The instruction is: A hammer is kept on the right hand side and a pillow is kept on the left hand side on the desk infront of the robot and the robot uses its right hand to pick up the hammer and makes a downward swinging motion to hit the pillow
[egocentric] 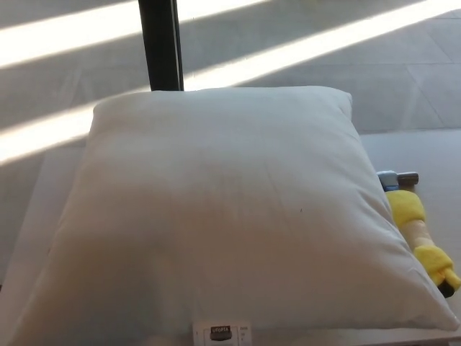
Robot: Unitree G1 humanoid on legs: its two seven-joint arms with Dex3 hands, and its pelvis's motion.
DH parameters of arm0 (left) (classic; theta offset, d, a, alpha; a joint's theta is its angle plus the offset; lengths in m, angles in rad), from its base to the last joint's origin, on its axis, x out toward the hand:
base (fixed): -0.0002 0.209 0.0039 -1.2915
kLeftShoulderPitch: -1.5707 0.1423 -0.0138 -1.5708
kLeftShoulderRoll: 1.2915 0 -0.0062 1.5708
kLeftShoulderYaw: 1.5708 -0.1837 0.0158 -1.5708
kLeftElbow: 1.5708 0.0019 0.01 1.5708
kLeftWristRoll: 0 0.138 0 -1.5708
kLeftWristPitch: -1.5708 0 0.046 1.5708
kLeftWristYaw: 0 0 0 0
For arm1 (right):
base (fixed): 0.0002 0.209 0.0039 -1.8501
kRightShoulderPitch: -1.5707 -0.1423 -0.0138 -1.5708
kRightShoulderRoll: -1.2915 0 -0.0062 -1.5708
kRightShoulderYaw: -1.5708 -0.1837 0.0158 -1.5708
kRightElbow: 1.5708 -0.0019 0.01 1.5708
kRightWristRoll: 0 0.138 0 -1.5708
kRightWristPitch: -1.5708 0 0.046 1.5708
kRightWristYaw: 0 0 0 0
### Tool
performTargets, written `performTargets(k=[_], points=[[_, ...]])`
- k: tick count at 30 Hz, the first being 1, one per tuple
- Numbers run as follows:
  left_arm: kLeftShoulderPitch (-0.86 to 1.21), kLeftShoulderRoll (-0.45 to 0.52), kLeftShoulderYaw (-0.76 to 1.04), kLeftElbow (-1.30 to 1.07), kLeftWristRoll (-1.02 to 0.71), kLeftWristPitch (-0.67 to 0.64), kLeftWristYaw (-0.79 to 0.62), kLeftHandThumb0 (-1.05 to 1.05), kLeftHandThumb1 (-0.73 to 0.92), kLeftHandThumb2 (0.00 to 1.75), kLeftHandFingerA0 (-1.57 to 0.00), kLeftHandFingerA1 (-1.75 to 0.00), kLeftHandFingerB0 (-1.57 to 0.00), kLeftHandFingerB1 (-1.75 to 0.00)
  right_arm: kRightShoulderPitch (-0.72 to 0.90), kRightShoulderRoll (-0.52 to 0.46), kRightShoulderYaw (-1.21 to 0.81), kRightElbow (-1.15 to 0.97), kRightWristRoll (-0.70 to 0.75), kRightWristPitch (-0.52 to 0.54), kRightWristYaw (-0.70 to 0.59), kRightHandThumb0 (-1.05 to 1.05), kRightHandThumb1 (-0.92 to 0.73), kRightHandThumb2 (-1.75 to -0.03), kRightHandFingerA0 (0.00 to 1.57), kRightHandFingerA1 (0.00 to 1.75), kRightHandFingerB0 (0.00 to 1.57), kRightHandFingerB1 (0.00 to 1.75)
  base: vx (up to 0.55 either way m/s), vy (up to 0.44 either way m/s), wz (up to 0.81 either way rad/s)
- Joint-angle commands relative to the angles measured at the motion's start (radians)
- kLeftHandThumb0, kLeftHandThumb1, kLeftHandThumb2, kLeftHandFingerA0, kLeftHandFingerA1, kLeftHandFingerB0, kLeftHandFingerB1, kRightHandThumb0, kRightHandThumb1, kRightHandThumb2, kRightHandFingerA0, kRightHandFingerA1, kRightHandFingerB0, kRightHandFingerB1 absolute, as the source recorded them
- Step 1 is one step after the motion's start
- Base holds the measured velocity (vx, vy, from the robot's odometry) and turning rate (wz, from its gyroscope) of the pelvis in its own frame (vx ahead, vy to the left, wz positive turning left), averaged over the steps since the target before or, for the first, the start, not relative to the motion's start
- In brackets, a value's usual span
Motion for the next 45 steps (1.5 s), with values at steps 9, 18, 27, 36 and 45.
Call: performTargets(k=[9,18,27,36,45], points=[[0.003,0.018,0.003,-0.003,-0.030,0.000,-0.011,-0.60,0.60,0.59,-0.87,-0.60,-0.76,-0.53,-0.180,-0.015,0.302,-0.495,-0.086,0.116,0.064,-0.78,-0.52,-0.88,0.14,0.49,0.11,0.41,0.00,0.000,0.00],[0.003,0.015,0.000,0.004,-0.033,-0.001,-0.014,-0.59,0.59,0.58,-0.88,-0.61,-0.76,-0.55,-0.176,-0.005,0.521,-0.631,-0.140,0.245,0.119,-0.81,-0.66,-0.61,0.06,0.37,0.18,0.30,0.00,0.000,0.01],[0.003,0.020,-0.001,-0.005,-0.040,0.006,-0.020,-0.58,0.60,0.59,-0.84,-0.60,-0.71,-0.52,-0.193,0.038,0.688,-0.575,-0.267,0.305,0.082,-0.74,-0.50,-0.86,0.11,0.52,0.18,0.43,0.00,0.000,0.00],[0.003,0.021,0.012,-0.002,-0.057,0.010,-0.027,-0.57,0.58,0.58,-0.89,-0.64,-0.70,-0.53,-0.208,0.067,0.693,-0.447,-0.311,0.288,0.062,-0.72,-0.50,-0.85,0.14,0.52,0.24,0.44,0.00,0.000,0.00],[0.015,0.023,-0.037,-0.016,-0.028,-0.018,-0.031,-0.60,0.61,0.59,-0.84,-0.61,-0.72,-0.51,-0.268,0.124,0.736,-0.368,-0.385,0.271,0.037,-0.67,-0.62,-0.59,0.23,0.48,0.33,0.31,0.00,0.000,0.00]])
